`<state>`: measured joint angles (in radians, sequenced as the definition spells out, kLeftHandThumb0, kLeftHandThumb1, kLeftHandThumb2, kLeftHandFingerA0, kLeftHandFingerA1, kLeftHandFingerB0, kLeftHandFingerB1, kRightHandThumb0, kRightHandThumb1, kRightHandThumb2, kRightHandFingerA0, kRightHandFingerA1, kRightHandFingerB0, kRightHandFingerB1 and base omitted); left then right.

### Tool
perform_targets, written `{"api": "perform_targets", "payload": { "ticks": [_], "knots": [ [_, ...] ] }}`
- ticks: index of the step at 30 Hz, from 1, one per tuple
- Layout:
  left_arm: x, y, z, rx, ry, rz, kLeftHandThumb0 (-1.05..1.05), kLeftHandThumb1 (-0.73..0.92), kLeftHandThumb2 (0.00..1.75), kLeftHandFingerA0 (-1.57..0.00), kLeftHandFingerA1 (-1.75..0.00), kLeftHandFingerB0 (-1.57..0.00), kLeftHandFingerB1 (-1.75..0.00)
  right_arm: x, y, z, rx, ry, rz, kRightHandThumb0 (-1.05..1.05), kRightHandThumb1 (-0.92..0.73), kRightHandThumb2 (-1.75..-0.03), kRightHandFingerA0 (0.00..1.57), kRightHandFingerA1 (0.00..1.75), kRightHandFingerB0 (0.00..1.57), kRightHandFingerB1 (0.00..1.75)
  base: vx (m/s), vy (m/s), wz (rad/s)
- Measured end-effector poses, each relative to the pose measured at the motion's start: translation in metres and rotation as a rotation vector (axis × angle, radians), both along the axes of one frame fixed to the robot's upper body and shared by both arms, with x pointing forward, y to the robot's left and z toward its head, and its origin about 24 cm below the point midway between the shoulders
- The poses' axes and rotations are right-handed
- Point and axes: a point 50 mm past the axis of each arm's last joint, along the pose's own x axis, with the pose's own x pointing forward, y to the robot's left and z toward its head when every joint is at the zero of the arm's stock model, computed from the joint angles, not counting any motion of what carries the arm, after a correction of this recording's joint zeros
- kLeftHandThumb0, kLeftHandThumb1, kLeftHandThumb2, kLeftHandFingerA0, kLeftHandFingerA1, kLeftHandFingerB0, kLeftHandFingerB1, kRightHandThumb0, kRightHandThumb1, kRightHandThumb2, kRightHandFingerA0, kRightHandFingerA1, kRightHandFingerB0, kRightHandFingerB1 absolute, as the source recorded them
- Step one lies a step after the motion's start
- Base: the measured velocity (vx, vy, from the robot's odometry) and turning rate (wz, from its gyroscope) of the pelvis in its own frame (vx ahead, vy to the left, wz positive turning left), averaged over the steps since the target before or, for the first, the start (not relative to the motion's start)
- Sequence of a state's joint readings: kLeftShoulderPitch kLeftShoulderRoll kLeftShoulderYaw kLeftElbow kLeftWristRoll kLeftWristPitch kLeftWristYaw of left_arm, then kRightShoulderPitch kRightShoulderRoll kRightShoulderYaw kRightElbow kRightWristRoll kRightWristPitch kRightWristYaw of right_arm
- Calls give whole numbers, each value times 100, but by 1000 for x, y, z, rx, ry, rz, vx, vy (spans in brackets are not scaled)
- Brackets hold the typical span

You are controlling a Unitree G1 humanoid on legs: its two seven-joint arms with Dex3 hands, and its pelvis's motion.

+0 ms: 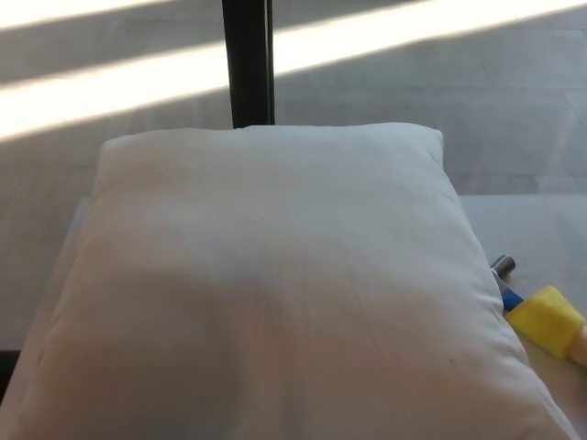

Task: A hammer is kept on the right hand side and a pillow is kept on the left hand side on the desk infront of the robot and the robot uses its right hand to pick up the hammer and makes a downward swinging motion to hit the pillow

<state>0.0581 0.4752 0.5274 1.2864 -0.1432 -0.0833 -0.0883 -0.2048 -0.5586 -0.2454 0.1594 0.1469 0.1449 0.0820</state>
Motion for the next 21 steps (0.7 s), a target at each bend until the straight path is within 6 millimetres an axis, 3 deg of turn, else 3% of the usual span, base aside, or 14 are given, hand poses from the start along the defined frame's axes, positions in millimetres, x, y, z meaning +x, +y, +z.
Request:
{"api": "perform_targets", "payload": {
  "ticks": [3, 4, 5, 6, 7, 10, 11, 21],
  "knots": [
    [0, 0, 0, 0, 0, 0, -51, 73, 61, -81, -64, -59, -55, 5, 15, -8, -70, 55, 65, -85, -51, -93, 0, 19, 11, 31, 0, 0, 0],
    [0, 0, 0, 0, 0, 0, -52, 73, 62, -77, -63, -61, -57, 6, 20, -10, -93, 72, 83, -85, -64, -61, 0, 26, 14, 25, 0, 0, 0],
    [0, 0, 0, -1, 1, 0, -52, 73, 62, -79, -63, -62, -56, 7, 23, -13, -113, 88, 99, -85, -64, -61, 0, 23, 13, 25, 0, 0, 0],
    [-1, 0, 0, -1, 2, 0, -51, 72, 62, -80, -63, -62, -56, 9, 28, -16, -141, 110, 123, -87, -52, -74, 0, 18, 11, 29, 0, 0, 0],
    [-1, 0, 0, -1, 2, 0, -51, 73, 62, -80, -62, -57, -53, 10, 32, -18, -165, 127, 141, -87, -53, -93, 0, 14, 12, 32, 0, 0, 0],
    [-1, 0, 0, -1, 2, 0, -52, 73, 62, -82, -61, -57, -51, 14, 43, -24, -227, 168, 190, -82, -50, -92, 0, 20, 9, 32, 0, 0, 0],
    [-1, 0, 0, -1, 2, 0, -52, 73, 62, -79, -62, -59, -53, 15, 47, -26, -246, 178, 205, -93, -56, -91, 0, 11, 13, 30, 0, 0, 0],
    [-1, 0, 0, -2, 2, 0, -53, 73, 62, -80, -64, -63, -58, 34, 67, -42, -464, 312, 310, -92, -56, -91, 0, 6, 14, 32, 0, 0, 0]
  ]
}}
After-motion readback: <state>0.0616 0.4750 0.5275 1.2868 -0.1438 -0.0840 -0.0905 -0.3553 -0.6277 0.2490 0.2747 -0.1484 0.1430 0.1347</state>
